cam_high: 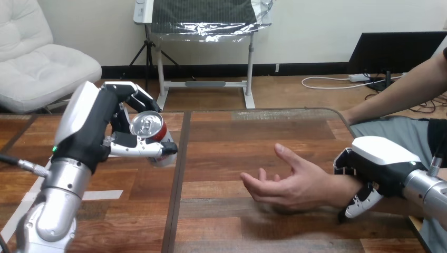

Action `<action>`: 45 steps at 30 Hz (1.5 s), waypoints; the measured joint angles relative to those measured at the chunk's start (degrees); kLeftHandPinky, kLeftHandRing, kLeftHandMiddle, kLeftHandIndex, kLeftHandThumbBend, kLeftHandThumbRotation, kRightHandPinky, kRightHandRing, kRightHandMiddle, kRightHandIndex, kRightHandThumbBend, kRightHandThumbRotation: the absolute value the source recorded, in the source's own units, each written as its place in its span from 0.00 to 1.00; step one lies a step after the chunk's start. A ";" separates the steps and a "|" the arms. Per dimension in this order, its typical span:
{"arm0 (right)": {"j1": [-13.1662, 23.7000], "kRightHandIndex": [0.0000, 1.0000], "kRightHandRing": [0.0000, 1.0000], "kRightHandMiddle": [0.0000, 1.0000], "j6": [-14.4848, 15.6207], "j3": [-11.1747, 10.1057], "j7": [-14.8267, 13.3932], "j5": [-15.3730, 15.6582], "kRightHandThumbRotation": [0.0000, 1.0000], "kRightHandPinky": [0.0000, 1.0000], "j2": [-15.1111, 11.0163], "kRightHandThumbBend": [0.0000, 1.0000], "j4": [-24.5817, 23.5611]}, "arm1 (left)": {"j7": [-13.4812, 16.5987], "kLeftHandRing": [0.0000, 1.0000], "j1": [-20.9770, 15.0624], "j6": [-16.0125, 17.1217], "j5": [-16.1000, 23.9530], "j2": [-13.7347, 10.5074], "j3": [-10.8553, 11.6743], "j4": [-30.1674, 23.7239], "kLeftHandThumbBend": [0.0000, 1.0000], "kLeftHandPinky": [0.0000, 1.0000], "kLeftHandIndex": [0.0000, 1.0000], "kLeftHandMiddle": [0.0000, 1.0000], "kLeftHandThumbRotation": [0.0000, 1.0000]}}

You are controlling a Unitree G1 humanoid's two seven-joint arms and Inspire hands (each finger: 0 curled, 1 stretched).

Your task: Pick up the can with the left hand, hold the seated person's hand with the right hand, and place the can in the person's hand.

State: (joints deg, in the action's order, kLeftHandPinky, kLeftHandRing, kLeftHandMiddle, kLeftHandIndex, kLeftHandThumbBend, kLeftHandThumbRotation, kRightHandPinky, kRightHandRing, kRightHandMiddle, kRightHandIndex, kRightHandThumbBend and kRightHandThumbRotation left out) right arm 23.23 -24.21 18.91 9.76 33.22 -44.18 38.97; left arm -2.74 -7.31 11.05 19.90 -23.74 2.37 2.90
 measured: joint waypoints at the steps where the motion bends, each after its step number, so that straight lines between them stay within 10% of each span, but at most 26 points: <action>1: 0.02 0.39 0.32 0.38 -0.17 -0.13 -0.02 -0.22 0.00 0.27 0.00 0.81 0.00 | 0.05 0.20 0.00 0.00 0.00 0.07 -0.13 0.14 0.83 0.16 0.39 0.32 0.00; 45: 2.08 0.41 0.36 0.40 0.77 -2.34 3.81 -5.31 0.00 0.32 1.85 0.81 -0.26 | 3.17 0.17 -7.69 6.00 -0.18 6.41 -4.53 15.92 0.83 0.13 0.39 0.30 0.00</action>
State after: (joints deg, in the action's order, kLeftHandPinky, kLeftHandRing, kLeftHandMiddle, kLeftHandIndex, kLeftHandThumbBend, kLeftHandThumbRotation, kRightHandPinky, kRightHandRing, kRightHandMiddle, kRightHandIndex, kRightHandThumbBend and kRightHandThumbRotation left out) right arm 25.31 -23.44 16.57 13.57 27.91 -42.33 38.72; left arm 0.43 -15.00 17.05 19.71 -17.34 -2.16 18.82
